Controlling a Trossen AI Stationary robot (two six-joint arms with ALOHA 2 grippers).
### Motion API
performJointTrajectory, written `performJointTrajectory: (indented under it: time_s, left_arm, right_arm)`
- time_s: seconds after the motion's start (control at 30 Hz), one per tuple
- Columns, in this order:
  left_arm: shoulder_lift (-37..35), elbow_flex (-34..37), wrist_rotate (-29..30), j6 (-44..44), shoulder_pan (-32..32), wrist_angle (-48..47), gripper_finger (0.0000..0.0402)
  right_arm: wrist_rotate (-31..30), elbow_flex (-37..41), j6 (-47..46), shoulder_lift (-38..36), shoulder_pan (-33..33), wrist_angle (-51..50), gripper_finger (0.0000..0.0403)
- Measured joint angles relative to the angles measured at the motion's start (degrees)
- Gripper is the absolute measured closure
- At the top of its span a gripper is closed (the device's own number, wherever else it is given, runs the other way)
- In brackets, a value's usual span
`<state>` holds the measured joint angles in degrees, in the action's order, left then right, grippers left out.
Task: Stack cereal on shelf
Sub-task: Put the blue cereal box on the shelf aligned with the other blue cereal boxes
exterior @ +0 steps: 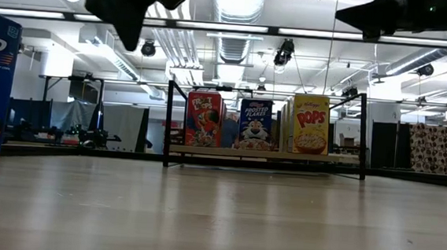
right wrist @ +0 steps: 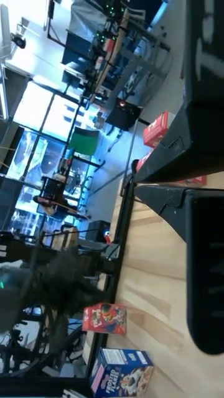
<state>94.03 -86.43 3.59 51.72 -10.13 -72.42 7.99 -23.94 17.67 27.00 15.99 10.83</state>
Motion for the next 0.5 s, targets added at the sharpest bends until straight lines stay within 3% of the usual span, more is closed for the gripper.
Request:
performJointTrajectory:
  time_s: [0.23,0.5]
  left_arm:
    - [2.09,-0.90,-3.26,12.88,-6.26,-0.39,0.0354]
    - [1.91,-0.77,-10.61,31.13,-15.63,-0.29,0.0216]
  right_arm:
    - [0.00,0.00,-0.04,0.00,0.02,0.11,0.0394]
    - [0.02,0.00,0.24,0.02,0.00,0.13,0.0394]
